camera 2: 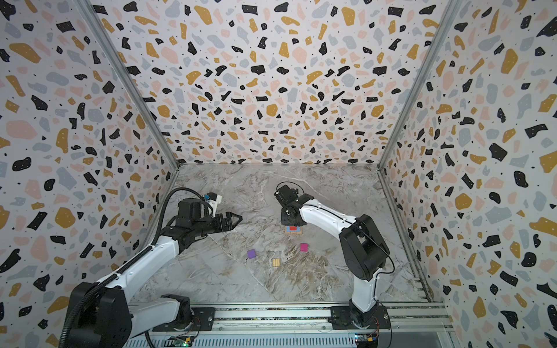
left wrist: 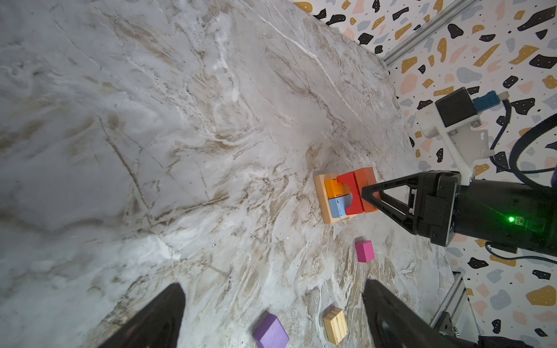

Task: Build the wood block tower
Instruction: 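Lower the orange-red block beside the red arch block with the right gripper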

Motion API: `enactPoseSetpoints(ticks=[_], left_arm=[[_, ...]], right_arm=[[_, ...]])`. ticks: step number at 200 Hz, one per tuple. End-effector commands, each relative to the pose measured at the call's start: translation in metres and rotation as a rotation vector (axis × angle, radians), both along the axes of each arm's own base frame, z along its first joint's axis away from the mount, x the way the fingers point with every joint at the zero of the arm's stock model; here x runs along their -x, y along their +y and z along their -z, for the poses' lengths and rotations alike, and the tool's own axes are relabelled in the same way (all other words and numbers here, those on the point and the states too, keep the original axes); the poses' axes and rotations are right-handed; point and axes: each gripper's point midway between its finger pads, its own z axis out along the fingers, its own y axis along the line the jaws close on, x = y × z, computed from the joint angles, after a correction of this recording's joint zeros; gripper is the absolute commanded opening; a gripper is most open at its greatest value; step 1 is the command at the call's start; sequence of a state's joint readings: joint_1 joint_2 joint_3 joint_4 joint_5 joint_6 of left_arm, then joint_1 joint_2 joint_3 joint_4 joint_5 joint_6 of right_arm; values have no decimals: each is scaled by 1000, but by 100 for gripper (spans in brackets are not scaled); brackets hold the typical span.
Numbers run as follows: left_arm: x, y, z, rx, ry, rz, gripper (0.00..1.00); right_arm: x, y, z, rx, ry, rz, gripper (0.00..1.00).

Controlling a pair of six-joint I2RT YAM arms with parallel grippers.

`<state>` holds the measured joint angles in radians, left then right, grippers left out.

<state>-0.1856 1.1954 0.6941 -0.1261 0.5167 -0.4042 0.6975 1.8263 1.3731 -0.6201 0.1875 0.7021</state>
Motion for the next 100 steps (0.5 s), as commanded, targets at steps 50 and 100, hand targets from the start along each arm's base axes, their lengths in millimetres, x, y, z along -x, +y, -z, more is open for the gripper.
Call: enactPoseSetpoints(ticks=[50,100], left_arm=[[-4,-2,-8,3,-42,12,94],[-4,-2,-7,3,-40,11,94]], right_arm=[[5,-7,-3,11,2,12,21],[4,-6,-1,12,5,11,24]])
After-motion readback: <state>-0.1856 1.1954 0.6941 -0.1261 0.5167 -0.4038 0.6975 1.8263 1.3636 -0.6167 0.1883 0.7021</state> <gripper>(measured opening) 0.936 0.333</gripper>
